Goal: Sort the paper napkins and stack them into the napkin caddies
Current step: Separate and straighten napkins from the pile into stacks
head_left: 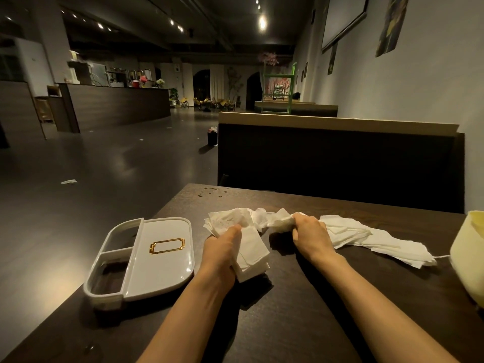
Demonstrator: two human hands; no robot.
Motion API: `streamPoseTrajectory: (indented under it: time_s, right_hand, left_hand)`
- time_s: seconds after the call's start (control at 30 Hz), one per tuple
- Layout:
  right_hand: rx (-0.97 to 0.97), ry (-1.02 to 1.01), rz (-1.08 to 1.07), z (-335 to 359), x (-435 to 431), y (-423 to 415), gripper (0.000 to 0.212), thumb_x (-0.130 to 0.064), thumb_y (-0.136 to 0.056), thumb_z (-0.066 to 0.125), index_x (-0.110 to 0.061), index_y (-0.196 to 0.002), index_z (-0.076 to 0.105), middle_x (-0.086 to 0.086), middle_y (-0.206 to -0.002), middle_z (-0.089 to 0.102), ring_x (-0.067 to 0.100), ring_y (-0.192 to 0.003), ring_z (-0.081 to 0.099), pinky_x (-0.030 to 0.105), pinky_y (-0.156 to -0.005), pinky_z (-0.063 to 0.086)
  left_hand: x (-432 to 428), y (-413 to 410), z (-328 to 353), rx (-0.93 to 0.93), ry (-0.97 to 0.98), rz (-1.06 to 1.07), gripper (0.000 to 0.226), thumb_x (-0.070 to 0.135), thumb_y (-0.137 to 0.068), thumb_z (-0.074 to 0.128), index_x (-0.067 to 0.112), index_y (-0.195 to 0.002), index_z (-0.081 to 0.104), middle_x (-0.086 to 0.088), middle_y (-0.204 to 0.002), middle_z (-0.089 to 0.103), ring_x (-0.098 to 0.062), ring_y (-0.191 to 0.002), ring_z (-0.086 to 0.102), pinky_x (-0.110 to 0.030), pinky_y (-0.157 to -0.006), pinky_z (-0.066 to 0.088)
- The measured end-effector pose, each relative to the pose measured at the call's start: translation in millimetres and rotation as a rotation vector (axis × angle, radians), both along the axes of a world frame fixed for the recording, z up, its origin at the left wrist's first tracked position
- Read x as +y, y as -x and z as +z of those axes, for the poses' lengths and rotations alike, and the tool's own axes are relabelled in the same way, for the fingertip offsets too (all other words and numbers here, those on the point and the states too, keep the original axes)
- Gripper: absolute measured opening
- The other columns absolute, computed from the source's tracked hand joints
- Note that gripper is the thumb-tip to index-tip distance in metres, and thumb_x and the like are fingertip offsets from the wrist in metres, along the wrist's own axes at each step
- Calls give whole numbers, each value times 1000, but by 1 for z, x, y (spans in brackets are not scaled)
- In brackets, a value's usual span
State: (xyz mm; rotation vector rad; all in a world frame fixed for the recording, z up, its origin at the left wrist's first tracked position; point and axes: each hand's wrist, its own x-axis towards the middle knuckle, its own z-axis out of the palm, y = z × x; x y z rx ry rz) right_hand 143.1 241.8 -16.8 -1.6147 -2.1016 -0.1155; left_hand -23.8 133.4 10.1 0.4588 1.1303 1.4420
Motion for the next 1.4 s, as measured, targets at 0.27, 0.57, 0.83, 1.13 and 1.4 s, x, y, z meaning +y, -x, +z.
streamPoseTrajectory:
  time_s: [0.27,0.57,0.83,1.13,1.4]
  right_hand:
    - [1129,508,304,69,-76,-26,15,-12,-94,51,-7,-99,64,6,-84,62,15,-71,56,18,-44,46]
    - [1099,893,441,78,-90,-22,19,-8,-92,47,-4,-82,63,8,-76,58,10,-57,54,18,-43,43]
    - [1010,781,189,78,-86,-21,27,-39,-86,62,-12,-87,61,6,-77,58,16,-64,56,24,-49,47]
    - [1200,714,146,71,-75,-33,10,-13,-85,65,-6,-91,65,11,-82,63,19,-63,59,26,-47,48]
    - [1271,738,155,76,-81,-28,12,-11,-86,60,-7,-97,60,11,-90,62,20,-70,62,25,-44,51]
  left_hand:
    - [-3,-11,-1,32,-22,-41,16,0,-89,48,-1,-72,48,-7,-51,53,-11,-33,52,-16,-36,40]
    - [-24,-28,13,-50,-145,-537,34,31,-83,49,1,-94,61,-10,-72,65,-20,-63,64,-26,-57,53]
    - [-23,-22,10,33,-106,-643,56,35,-69,72,10,-117,55,-14,-98,69,-25,-83,65,-34,-71,56]
    - [-27,-23,12,111,-197,-628,19,2,-85,55,15,-97,59,0,-69,72,-19,-76,60,-29,-69,53]
    - [-25,-23,11,52,-148,-542,23,4,-84,55,11,-106,61,-11,-86,67,-22,-73,61,-27,-58,54]
